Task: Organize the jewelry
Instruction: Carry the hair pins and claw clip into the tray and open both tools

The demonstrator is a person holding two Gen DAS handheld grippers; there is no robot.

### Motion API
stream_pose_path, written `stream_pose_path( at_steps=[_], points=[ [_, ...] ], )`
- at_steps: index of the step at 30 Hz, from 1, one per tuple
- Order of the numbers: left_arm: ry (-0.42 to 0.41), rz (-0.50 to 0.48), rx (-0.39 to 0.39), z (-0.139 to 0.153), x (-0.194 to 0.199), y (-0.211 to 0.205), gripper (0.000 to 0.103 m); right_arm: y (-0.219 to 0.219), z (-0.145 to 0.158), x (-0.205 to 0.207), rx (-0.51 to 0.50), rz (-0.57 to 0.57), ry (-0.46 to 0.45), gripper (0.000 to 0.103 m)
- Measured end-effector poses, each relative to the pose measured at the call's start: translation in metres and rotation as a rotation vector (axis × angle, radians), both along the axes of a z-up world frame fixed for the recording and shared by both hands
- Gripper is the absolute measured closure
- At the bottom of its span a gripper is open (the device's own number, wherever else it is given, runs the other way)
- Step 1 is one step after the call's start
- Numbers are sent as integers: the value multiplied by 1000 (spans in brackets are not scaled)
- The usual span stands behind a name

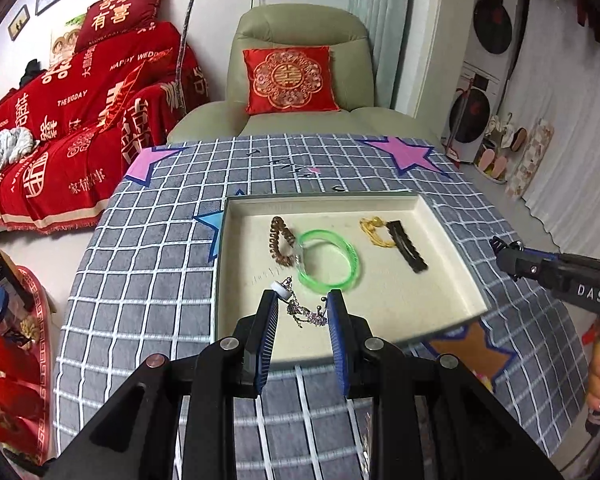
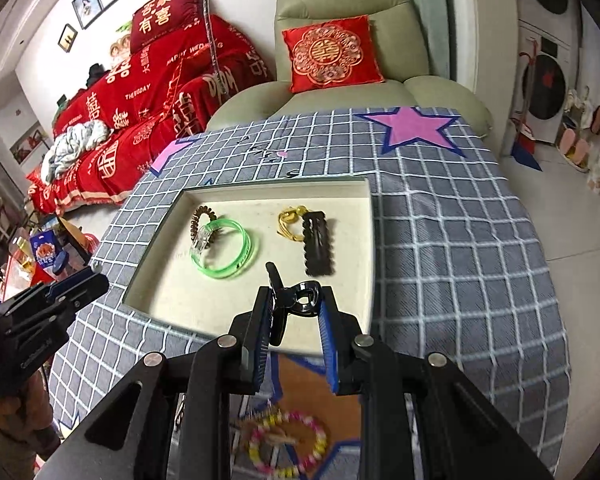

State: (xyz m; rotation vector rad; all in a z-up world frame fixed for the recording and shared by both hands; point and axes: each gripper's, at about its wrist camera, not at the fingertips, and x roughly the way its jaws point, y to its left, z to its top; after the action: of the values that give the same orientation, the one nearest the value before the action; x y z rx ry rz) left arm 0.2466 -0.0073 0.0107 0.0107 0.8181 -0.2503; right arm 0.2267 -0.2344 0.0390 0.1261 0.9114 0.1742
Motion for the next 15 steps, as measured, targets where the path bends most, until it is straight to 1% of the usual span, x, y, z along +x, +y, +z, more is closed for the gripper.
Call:
stream_pose_path(
  at_steps=[6,8,10,15],
  points=[
    [36,8,29,-21,39,-7,69,13,-19,46,-10,23,29,78],
    [52,26,40,-30,50,-7,69,18,-27,61,-11,29,43,78],
    [72,33,39,-40,60,-7,69,24,-35,71,-11,35,57,78],
    [109,39,66,-60,75,-9,69,34,-57,94,-18,49,93,78]
  ],
)
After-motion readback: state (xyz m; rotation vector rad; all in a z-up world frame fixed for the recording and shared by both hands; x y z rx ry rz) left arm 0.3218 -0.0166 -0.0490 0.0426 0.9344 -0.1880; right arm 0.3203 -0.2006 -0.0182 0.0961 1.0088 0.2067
